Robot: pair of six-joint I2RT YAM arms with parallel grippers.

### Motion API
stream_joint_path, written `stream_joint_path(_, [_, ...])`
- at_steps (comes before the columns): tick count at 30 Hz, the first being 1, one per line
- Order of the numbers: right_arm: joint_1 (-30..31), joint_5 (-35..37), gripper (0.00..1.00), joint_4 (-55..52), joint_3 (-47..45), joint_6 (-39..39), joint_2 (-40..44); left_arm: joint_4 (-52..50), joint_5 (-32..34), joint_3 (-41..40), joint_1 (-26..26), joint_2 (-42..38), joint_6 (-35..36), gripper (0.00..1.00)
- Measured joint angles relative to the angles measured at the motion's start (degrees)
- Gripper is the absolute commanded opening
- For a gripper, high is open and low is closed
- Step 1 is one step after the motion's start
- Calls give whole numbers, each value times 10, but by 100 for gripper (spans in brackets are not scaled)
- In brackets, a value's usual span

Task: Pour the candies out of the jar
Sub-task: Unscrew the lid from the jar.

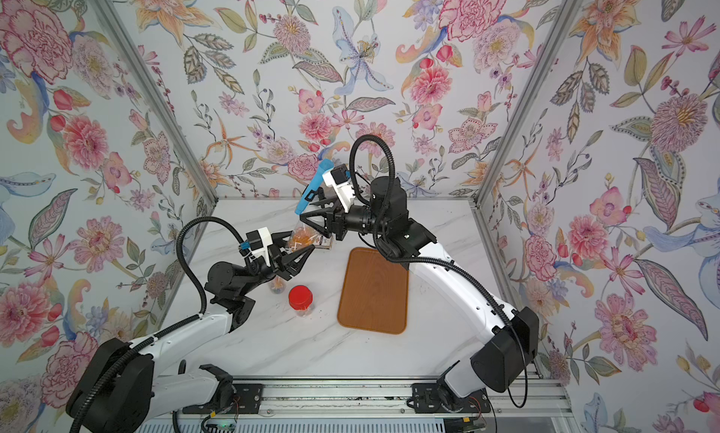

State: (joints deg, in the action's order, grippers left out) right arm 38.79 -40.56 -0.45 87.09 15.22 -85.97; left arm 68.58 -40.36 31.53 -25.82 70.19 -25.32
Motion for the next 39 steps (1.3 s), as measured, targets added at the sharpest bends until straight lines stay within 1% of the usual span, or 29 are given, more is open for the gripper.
stream_joint_path(5, [-1, 6, 42, -62, 25, -31, -1, -26, -8, 5, 0, 0, 12, 0])
stream_joint_path(10, [18, 51, 43, -132, 72, -82, -12, -45, -7, 12, 0, 0, 29, 0])
stream_joint_path(13, [23, 67, 43, -165, 90, -104, -19, -65, -4, 14, 0, -1, 46, 0])
stream_joint_path(21, [24, 78, 43, -212, 110, -129, -33, -116, 5, 14, -1, -8, 89, 0])
stream_joint_path(30, [-7, 1, 44, -225, 122, -106, -56, -107, 10, 11, -2, 2, 94, 0])
stream_joint_path(39, [-22, -45, 46, -211, 122, -73, -60, -81, 14, 9, -2, 4, 95, 0])
